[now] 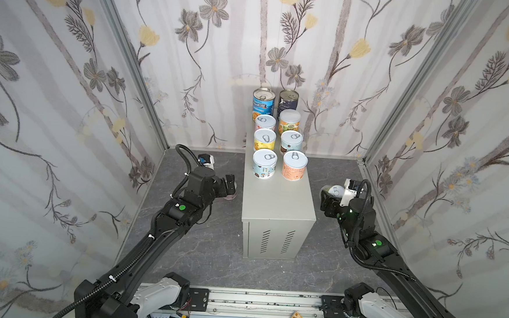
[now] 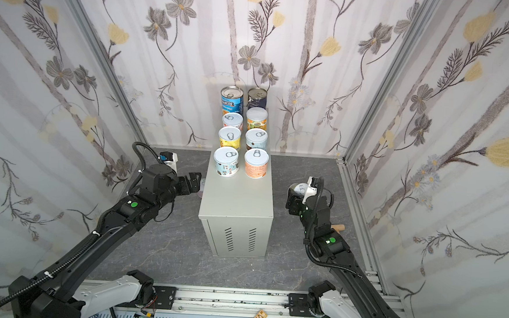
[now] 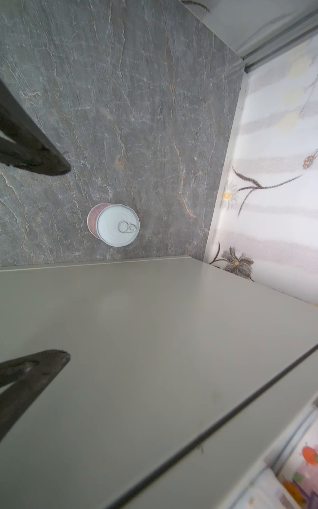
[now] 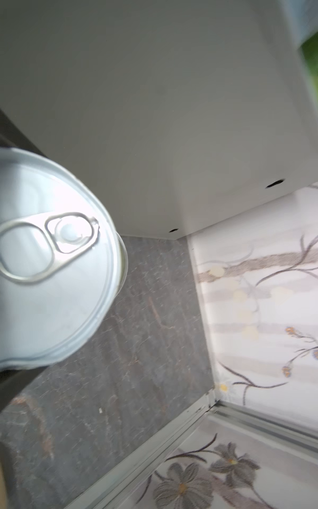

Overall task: Place and organize the canned foods onto the counter
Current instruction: 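Raise the held can over the cabinet top beside the orange-labelled can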

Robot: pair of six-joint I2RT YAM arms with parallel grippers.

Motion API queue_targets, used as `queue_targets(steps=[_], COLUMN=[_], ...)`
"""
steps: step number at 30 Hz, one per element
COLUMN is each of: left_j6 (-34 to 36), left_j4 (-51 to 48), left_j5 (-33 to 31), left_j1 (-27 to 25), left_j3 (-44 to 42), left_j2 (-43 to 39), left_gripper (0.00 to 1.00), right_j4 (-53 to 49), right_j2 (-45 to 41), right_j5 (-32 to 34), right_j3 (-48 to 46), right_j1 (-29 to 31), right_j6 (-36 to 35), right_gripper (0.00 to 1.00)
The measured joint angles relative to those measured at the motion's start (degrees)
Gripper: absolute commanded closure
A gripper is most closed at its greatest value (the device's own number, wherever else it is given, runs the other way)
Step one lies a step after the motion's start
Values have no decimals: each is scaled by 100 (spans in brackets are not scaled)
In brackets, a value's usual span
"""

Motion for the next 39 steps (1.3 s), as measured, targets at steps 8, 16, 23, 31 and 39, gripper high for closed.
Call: queue_targets(steps=[8, 16, 23, 31, 39], left_j6=[-20, 216, 535, 807, 940], left_j4=[72, -138, -269, -299, -428], left_j5=[275, 1145, 2212, 3141, 3405], left_j1=[0, 0, 0, 0, -2], left_j3=[11, 511, 557, 588, 627], left_j2=[-330, -817, -1047, -990, -894], left_gripper=[0, 0, 0, 0, 0], right_j4=[-439, -1703, -3053, -4153, -5174], right_j2=[-216, 149, 634, 1172, 1947], right_j5=[-859, -1928, -2579, -2734, -2205], right_j3=[1423, 3279, 4474, 5305, 6325], right_j1=[-61, -63, 90, 664, 1362], right_j6=[-212, -778, -1261, -1585, -1768], right_gripper=[44, 46, 47, 47, 47])
